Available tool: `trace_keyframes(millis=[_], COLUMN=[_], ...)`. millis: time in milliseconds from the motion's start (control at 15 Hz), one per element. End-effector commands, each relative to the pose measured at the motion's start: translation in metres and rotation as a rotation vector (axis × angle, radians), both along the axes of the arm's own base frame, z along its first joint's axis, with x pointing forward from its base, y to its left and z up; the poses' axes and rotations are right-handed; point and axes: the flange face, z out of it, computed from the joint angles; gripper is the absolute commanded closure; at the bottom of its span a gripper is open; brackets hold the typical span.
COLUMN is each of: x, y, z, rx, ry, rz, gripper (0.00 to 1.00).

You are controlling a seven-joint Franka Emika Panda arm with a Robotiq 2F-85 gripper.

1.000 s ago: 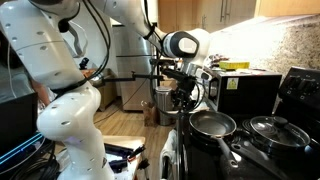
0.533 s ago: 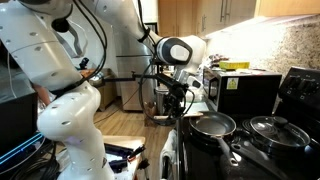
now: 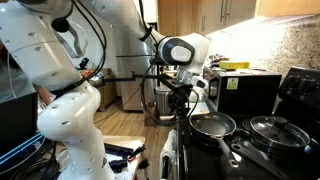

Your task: Pick up the wooden spoon from the left side of the countertop and put it on the pan on the left side of the stove

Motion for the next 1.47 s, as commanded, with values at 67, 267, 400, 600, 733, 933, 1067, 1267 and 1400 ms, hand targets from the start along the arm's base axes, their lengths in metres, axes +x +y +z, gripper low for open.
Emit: trace_keyframes(millis=[67,267,400,600,733,933,1067,1267,1400], x=[0.021,0.026,0.029,0.038,0.045,0.054,0.058,0.06,0.063], y=[-0.001,-0.007,-0.012,-0.012,-0.012,-0.012,-0.017,-0.024,-0.027], z=[-0.008,-0.016,-0.018,-0.02,-0.021,-0.026,-0.035,-0.045,-0.047], rx=[0.069,0.054,0.043,0.045,0.044,0.047,0.052,0.041,0.038], ry=[-0.043,0.025,0.049,0.068,0.072,0.089,0.107,0.131,0.14], rz=[0.059,0.056,0.046,0.03,0.021,0.016,0.007,-0.016,-0.02], gripper=[0.93,0.93,0.93,0.93,0.93,0.93,0.93,0.93,0.93])
